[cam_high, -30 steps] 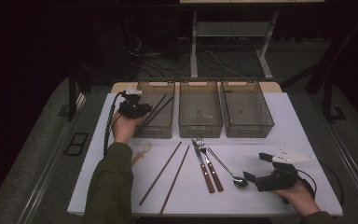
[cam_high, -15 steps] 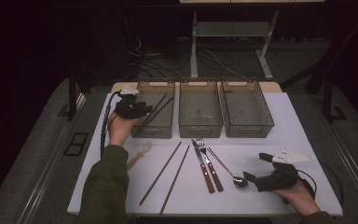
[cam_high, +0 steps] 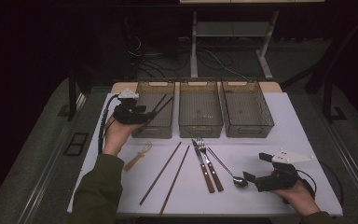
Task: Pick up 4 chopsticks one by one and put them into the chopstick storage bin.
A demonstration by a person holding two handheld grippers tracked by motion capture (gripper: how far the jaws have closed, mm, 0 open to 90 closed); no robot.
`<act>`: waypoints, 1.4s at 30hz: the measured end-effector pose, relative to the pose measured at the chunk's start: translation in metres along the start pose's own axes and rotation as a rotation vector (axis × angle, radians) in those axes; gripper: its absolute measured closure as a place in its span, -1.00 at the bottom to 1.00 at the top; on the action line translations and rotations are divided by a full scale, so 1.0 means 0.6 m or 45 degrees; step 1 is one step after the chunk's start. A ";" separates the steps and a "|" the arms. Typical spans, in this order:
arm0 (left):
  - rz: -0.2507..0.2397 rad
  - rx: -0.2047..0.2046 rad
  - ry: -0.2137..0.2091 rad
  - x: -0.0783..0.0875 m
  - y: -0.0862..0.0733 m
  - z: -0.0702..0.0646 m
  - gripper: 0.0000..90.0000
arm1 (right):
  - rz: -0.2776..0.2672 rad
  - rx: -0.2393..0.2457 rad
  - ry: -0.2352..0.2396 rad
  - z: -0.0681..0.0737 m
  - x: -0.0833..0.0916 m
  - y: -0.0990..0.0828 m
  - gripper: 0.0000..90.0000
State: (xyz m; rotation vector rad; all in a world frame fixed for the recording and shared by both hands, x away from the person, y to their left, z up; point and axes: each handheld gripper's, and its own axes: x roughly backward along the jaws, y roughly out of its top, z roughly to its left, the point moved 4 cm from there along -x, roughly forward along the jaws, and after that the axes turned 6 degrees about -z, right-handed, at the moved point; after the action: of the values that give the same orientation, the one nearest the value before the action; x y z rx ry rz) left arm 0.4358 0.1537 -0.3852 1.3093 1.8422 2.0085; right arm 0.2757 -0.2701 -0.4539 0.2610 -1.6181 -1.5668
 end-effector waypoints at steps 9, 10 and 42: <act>-0.025 -0.033 -0.096 0.029 -0.016 -0.049 -0.14 | 0.012 0.008 0.011 -0.001 -0.003 -0.001 -0.98; -0.024 -0.040 -0.099 0.030 -0.018 -0.055 -0.15 | 0.017 0.012 0.012 -0.001 -0.004 -0.001 -0.98; -0.023 -0.115 -0.160 0.063 -0.133 -0.150 -0.40 | 0.037 0.019 0.032 -0.005 -0.009 -0.002 -0.98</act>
State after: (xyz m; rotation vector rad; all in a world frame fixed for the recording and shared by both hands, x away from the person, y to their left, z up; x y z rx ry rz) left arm 0.3184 0.1290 -0.4244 1.3552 1.6825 1.9281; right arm 0.2806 -0.2687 -0.4575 0.2636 -1.6077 -1.5245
